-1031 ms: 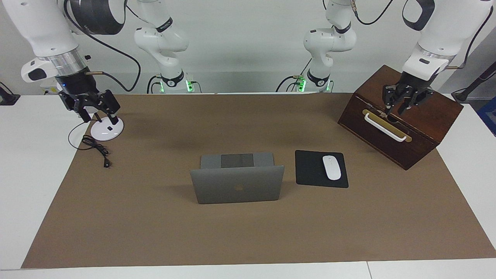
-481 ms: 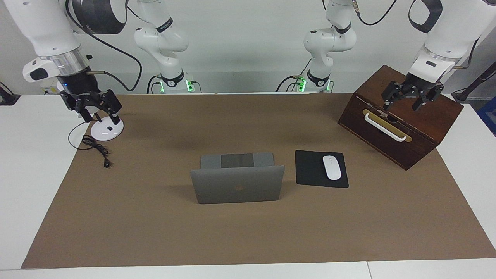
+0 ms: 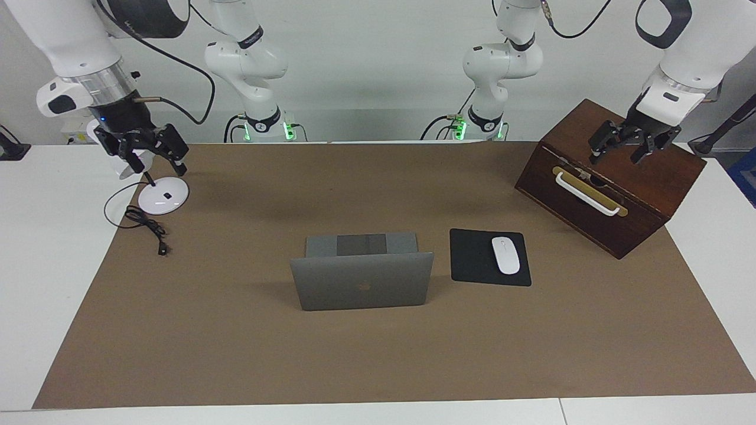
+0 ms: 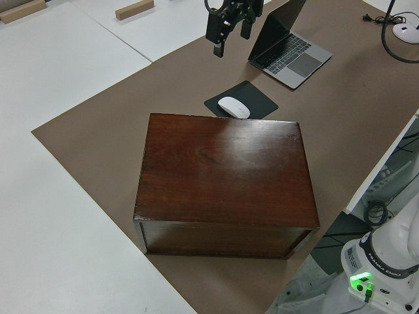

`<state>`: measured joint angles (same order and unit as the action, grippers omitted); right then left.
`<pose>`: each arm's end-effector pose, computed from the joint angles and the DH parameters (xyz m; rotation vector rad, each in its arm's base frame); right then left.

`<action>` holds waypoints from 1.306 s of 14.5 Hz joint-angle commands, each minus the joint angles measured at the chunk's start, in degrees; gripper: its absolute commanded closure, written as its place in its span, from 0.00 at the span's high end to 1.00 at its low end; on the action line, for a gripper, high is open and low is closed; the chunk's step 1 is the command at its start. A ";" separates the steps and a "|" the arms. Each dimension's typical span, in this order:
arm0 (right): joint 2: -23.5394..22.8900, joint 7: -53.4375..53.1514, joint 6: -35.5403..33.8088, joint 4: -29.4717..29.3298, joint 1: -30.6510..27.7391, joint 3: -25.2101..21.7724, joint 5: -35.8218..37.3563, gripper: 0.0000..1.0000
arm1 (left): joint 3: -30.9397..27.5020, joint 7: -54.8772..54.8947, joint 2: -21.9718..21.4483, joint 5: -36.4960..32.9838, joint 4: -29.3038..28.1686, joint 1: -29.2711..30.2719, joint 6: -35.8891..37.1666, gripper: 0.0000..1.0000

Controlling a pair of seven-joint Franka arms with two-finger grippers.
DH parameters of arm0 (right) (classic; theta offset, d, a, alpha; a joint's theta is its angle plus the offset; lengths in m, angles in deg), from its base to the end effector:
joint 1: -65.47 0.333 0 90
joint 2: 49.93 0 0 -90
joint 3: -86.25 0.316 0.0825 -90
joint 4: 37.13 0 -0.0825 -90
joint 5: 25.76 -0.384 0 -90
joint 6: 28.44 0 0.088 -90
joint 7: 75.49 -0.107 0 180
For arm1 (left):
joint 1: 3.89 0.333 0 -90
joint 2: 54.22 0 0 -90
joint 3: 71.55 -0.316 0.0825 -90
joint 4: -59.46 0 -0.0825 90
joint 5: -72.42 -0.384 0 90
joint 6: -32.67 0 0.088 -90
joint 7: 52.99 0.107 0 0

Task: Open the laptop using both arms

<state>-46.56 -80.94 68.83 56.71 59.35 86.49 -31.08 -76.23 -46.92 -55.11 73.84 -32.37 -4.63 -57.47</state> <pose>0.5465 -0.0474 0.6372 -3.0284 0.3100 -0.1814 0.5483 0.0355 0.6182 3.1138 -0.0576 -0.0182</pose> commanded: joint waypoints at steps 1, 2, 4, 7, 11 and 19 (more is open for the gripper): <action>-0.04 -0.61 -4.01 -3.03 -0.03 0.11 1.80 1.00 | -0.24 -0.62 0.01 0.69 0.78 -0.23 1.54 1.00; 0.05 -0.61 -4.89 -3.39 -0.03 0.11 1.81 1.00 | -0.24 -0.53 0.01 0.69 0.78 -0.23 1.54 1.00; 0.14 -0.70 -5.95 -3.39 -0.03 0.11 2.16 1.00 | -0.24 -0.53 0.01 0.69 0.78 -0.23 1.54 1.00; 0.31 -1.05 -6.31 -3.39 -0.03 0.20 2.16 1.00 | -0.15 -0.53 -0.08 0.69 0.78 -0.23 1.63 1.00; 0.49 -1.14 -6.40 -3.39 0.58 0.20 2.16 1.00 | -0.15 -0.45 -0.25 0.69 0.70 -0.23 1.81 1.00; 0.58 -1.23 -6.40 -3.39 1.02 0.20 2.16 1.00 | 0.28 -0.53 -0.34 0.69 0.26 -0.14 1.19 1.00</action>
<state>-46.50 -81.08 63.59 53.56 59.88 86.52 -30.24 -76.08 -46.92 -55.14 73.92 -32.38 -4.65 -57.18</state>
